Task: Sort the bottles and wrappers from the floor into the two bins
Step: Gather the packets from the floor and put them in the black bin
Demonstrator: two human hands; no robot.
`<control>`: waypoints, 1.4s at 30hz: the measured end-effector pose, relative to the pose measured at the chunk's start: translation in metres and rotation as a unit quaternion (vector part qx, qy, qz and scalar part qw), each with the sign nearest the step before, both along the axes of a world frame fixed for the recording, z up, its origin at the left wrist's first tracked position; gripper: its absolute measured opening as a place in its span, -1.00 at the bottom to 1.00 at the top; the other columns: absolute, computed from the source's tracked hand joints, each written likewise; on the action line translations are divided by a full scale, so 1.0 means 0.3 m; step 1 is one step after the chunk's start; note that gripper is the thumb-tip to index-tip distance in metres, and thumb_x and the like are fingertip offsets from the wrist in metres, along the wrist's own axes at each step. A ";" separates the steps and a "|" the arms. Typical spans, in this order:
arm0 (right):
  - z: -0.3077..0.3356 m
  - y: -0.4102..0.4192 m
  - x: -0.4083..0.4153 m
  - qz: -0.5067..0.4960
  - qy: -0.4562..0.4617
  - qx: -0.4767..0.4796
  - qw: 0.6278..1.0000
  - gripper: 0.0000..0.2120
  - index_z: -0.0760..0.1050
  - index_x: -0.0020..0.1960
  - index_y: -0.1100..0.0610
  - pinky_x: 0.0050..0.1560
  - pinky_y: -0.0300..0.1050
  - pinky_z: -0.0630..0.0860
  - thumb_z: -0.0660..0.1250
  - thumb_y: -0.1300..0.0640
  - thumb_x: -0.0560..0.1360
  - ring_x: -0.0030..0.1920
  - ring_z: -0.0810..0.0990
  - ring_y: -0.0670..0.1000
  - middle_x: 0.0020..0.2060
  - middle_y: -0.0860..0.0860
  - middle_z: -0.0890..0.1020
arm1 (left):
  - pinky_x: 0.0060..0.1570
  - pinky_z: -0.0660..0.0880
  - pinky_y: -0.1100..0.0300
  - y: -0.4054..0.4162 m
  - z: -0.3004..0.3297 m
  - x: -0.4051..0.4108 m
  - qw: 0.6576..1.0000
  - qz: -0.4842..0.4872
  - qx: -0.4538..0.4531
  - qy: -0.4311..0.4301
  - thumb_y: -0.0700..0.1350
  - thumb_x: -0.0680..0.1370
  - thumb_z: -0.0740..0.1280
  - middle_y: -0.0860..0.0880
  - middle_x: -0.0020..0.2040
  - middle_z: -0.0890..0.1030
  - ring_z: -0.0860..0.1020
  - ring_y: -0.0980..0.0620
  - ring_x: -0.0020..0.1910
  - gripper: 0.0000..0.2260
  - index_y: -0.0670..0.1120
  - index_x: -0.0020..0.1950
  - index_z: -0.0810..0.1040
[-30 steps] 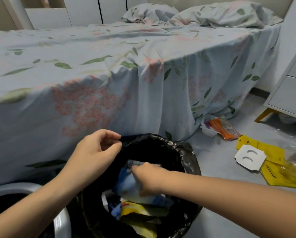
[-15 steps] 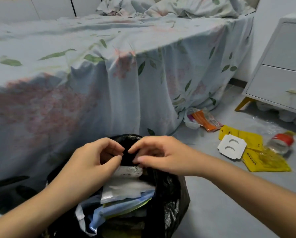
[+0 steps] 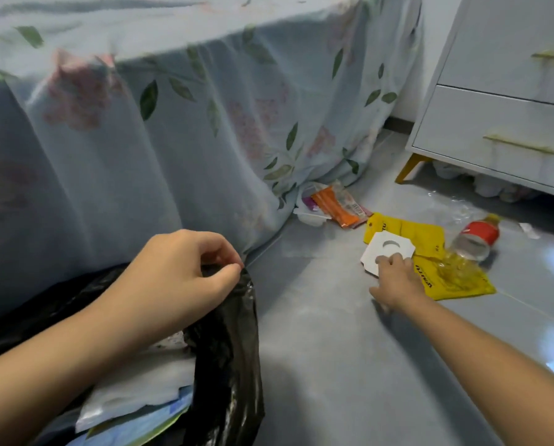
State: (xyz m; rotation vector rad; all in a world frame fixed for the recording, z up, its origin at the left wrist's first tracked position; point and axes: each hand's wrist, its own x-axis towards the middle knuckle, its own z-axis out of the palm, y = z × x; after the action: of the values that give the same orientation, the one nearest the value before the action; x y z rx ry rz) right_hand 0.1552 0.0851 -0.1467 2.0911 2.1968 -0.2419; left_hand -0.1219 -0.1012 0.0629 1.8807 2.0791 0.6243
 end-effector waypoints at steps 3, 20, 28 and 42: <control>-0.036 0.051 0.045 0.007 -0.056 0.004 0.998 -0.37 0.23 0.41 0.02 0.23 0.01 0.39 0.34 -0.16 0.44 0.33 0.27 0.16 0.33 0.11 0.28 | -0.15 0.48 0.34 0.019 -0.027 -0.018 0.999 0.007 -0.011 0.031 0.02 0.41 0.36 0.33 -0.24 0.62 0.59 0.25 -0.23 -0.92 0.09 -0.26 0.63; 0.111 -0.129 -0.028 0.026 0.362 0.270 0.892 -0.80 0.42 -0.17 0.17 -0.25 -0.12 0.31 0.23 0.09 0.58 -0.20 0.45 0.11 -0.21 0.08 0.47 | -0.24 0.38 0.42 -0.022 0.013 -0.071 1.000 0.000 0.027 0.015 -0.01 0.43 0.38 0.41 -0.22 0.58 0.54 0.40 -0.18 -0.91 0.09 -0.28 0.61; 0.627 -0.377 -0.236 -0.044 0.781 0.088 0.616 -0.81 0.53 -0.07 0.02 -0.36 -0.19 0.63 0.16 0.04 0.60 -0.24 0.64 -0.11 -0.21 -0.09 0.66 | -0.19 0.45 0.42 -0.211 0.108 -0.229 0.993 -0.066 -0.046 0.081 0.05 0.46 0.35 0.34 -0.18 0.60 0.55 0.35 -0.15 -0.94 0.14 -0.17 0.61; 0.643 -0.579 -0.749 0.492 0.281 -0.112 0.816 -0.78 0.53 0.05 0.01 -0.14 -0.26 0.48 0.28 -0.11 0.53 -0.16 0.57 -0.16 -0.12 -0.14 0.63 | -0.07 0.52 0.22 -0.485 0.076 -0.448 0.976 -0.042 -0.140 0.158 0.22 0.44 0.21 0.29 -0.19 0.59 0.54 0.32 -0.15 -0.78 0.19 -0.04 0.56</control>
State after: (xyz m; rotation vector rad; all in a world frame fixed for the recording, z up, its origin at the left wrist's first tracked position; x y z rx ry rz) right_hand -0.0695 -0.0886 0.0462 0.5737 3.0161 -1.0182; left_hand -0.2562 -0.2469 0.0855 1.9867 2.1194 0.0042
